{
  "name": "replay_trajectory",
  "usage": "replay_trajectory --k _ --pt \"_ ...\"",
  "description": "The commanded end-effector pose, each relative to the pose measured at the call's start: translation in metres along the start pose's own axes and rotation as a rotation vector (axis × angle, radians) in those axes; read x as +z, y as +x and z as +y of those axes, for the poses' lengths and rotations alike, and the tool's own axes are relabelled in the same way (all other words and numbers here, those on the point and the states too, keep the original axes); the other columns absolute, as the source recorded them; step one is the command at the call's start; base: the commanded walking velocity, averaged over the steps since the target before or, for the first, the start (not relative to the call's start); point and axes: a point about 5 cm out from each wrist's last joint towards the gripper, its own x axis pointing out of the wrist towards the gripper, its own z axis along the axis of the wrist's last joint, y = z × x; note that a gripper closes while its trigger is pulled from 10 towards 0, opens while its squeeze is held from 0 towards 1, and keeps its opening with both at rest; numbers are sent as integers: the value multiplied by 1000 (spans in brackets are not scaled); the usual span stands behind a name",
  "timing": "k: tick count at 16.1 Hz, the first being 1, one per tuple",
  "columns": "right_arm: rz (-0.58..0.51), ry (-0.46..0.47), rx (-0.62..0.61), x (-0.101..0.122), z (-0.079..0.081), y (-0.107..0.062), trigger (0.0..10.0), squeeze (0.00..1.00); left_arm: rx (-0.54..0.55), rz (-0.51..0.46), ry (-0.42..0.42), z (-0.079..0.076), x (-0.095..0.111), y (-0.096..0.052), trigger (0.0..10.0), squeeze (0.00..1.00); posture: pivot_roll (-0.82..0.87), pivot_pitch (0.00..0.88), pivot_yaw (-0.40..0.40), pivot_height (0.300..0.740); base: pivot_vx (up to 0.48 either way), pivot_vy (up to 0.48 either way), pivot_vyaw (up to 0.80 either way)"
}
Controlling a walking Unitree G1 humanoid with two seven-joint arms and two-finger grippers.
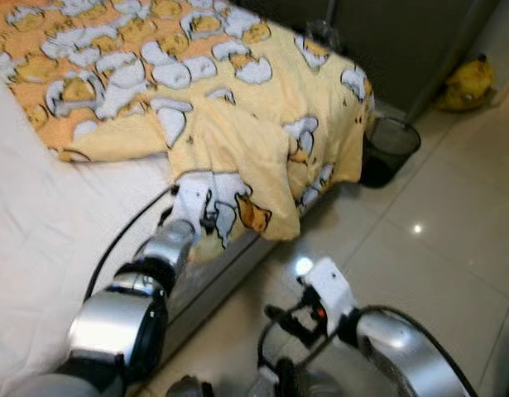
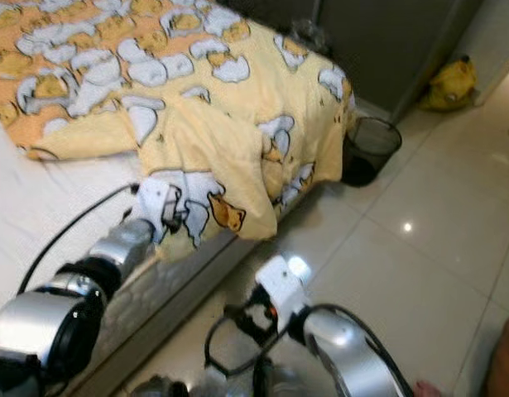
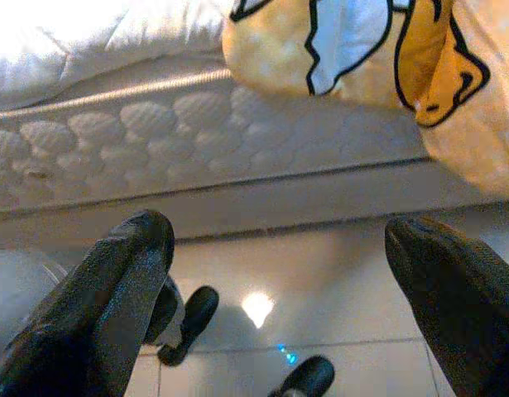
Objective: Clean up the room
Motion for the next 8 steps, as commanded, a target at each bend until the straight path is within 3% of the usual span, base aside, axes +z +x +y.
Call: replay_trajectory --k 1,4,8 --pt "-11 7 13 4 2 -6 10000 0 2 27 7 -4 -8 0 10000 0 -285 212 7 732 0 0 0" --pt "-12 18 23 8 16 -25 10000 0 58 34 5 -2 -6 0 10000 0 -342 258 -2 732 0 0 0" --pt "3 38 32 8 27 -39 10000 0 231 -3 -65 20 0 -1 10000 0 -365 286 -17 732 0 0 0"
